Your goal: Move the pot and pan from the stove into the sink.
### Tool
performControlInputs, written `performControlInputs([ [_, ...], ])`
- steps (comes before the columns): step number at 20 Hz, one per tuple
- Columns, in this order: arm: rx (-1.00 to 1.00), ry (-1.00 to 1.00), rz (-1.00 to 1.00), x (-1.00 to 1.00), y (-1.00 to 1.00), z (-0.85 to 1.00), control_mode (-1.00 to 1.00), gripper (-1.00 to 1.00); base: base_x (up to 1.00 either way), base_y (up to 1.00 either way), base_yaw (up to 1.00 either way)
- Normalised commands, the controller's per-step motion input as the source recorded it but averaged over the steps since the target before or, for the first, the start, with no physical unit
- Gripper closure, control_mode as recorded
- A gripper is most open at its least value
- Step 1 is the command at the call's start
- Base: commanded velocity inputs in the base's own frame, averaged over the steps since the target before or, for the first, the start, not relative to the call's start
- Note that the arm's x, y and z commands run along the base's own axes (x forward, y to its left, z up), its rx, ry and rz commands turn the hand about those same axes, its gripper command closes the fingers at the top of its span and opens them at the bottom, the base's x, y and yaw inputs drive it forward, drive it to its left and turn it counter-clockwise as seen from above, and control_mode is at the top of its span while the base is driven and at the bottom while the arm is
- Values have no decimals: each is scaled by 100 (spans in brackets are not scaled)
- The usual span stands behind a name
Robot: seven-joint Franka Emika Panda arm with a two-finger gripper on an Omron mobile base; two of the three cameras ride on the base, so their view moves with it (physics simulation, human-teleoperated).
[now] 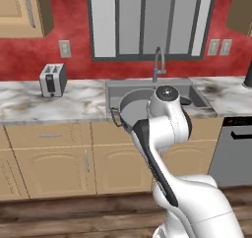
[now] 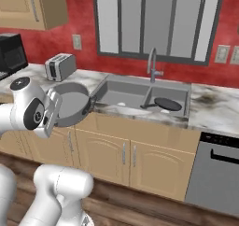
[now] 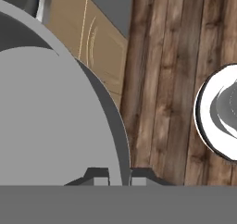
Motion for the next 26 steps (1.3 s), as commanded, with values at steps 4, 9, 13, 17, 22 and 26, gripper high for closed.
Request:
performControlInputs([
  [4,0,0,0,0,0,0,100,100,69,-27,0],
  [9,0,0,0,0,0,0,100,100,69,-26,0],
  [13,0,0,0,0,0,0,100,100,64,-21,0],
  [17,0,0,0,0,0,0,100,100,43,-21,0],
  [22,0,0,0,0,0,0,100,100,15,-8,1],
  [26,0,0,0,0,0,0,100,100,11,-18,3],
])
